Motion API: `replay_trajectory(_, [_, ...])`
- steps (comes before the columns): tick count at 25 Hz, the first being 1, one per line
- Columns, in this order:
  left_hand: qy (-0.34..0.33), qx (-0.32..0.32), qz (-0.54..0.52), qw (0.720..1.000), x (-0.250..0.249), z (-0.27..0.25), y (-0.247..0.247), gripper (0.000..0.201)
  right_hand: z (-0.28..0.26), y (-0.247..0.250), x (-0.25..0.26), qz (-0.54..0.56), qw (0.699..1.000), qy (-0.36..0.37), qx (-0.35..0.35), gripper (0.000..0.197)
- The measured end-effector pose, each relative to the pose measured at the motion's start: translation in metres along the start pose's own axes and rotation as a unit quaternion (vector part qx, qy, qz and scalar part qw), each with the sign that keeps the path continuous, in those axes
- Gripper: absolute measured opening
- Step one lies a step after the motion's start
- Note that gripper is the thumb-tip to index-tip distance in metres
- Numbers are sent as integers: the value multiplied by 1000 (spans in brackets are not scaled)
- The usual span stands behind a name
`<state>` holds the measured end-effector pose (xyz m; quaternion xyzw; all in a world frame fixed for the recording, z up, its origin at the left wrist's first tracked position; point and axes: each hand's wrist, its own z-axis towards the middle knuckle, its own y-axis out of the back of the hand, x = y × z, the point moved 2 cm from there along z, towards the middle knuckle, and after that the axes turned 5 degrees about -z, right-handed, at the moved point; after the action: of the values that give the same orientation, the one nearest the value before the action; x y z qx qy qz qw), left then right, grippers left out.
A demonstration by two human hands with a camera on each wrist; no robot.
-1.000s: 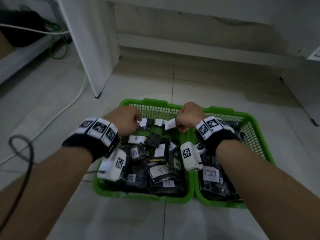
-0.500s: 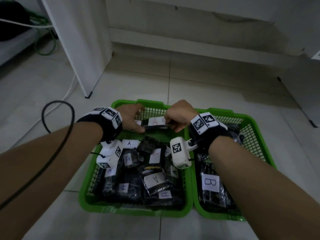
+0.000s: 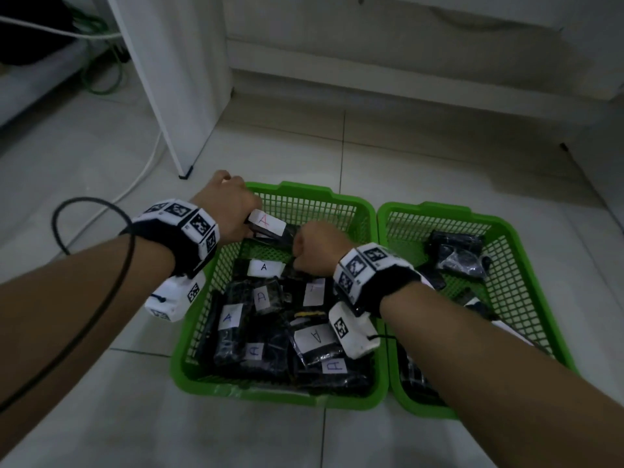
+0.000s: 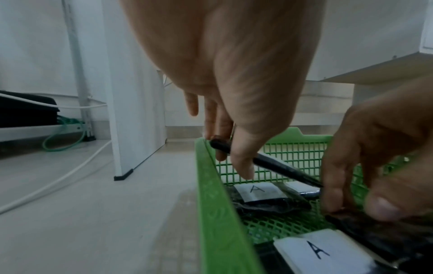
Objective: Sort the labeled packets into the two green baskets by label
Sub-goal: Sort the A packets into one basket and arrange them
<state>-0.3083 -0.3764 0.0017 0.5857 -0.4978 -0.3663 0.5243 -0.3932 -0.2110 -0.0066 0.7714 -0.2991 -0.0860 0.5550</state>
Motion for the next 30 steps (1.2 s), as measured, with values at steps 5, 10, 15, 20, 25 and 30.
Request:
replay_trajectory(5, [13,-19,-111,994,12,-12,3,32,11,-17,17,-7,997,39,68,33])
replay_trajectory(10, [3,-48,-130,990,12,-27,-13,46,6,-20,10,5,997,29,73,31])
replay_trajectory(15, [27,-53,-145,988,9,-31,-24,44,-4,-1,-1,147,988,-15,51,26])
replay_trajectory(20, [52,-16,-155,986,5,-22,-6,34,-16,13,-19,399,915,-38,49,17])
replay_trajectory(25, [97,-5,-219,971,5,-15,-3,46,-33,24,-30,485,873,-45,19,29])
replay_trajectory(30, [140,-44,-304,941,-8,-23,-26,46,-38,19,-49,524,848,-67,25,31])
